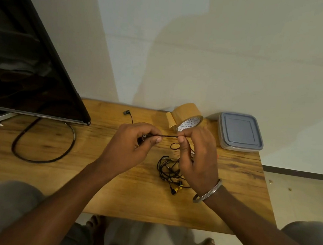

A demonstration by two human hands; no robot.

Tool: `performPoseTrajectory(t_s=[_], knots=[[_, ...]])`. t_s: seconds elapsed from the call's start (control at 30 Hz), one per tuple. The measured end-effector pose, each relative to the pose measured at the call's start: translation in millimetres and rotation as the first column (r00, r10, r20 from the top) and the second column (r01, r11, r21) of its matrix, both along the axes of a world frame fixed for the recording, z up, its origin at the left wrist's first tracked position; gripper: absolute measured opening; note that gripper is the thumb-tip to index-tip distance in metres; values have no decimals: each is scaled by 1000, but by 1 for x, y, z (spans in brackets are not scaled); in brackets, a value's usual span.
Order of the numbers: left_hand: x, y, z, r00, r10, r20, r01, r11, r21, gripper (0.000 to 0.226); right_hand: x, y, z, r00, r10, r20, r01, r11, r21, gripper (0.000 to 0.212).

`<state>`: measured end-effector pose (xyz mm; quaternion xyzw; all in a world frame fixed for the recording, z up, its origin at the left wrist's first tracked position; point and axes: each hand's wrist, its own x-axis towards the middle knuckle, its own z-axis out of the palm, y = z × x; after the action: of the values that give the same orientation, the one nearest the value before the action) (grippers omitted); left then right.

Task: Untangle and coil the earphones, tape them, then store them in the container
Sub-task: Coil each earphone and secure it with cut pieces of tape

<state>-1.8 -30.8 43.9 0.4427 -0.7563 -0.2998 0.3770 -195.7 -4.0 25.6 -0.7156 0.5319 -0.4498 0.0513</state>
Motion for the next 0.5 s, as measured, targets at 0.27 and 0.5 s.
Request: performPoseTrajectory(t_s=[0.27, 0.5], knots=[[2, -2, -2, 990, 65, -126, -50, 992, 119, 10, -6, -5, -5, 989, -41, 141, 31, 997, 70, 9], [5, -4, -2, 982, 77, -173, -50, 987, 152, 17, -6, -6, -4, 985, -33, 170, 23, 998, 59, 13]])
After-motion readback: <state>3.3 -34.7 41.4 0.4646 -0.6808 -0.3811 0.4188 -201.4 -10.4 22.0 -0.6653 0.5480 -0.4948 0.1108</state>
